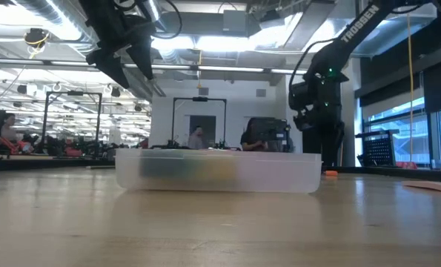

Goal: Pack school essentials
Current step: Put the right black pencil into the pencil case

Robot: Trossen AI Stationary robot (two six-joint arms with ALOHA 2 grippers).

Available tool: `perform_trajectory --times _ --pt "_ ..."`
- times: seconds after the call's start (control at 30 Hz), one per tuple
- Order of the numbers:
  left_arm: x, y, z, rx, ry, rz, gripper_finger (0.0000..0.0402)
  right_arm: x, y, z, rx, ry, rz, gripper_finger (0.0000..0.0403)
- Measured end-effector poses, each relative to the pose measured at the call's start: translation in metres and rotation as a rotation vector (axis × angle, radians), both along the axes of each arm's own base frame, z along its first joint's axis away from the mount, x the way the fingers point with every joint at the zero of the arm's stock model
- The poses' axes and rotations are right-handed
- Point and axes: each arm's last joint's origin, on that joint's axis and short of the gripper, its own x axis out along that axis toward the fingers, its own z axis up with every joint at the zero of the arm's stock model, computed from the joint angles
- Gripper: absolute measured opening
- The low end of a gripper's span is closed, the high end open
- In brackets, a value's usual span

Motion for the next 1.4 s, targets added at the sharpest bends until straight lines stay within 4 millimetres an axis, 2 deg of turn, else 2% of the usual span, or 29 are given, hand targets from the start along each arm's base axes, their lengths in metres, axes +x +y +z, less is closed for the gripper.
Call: perform_trajectory --times 0.4,0.57,0.83,1.4 --pt "0.0 0.0 0.0 0.0 0.0 0.0 0.0396 -0.003 0.004 -0.019 -0.033 -0.027 0.049 0.0157" --pt "0.0 0.0 0.0 0.0 0.001 -0.001 0.0396 -0.008 0.007 -0.03 -0.081 0.023 0.066 0.0157" --pt "0.0 0.0 0.0 0.002 0.003 -0.005 0.0396 -0.011 0.009 -0.036 -0.121 0.031 0.082 0.0152" --pt "0.0 0.0 0.0 0.002 0.004 -0.006 0.0396 -0.011 0.009 -0.038 -0.129 0.023 0.126 0.0026"
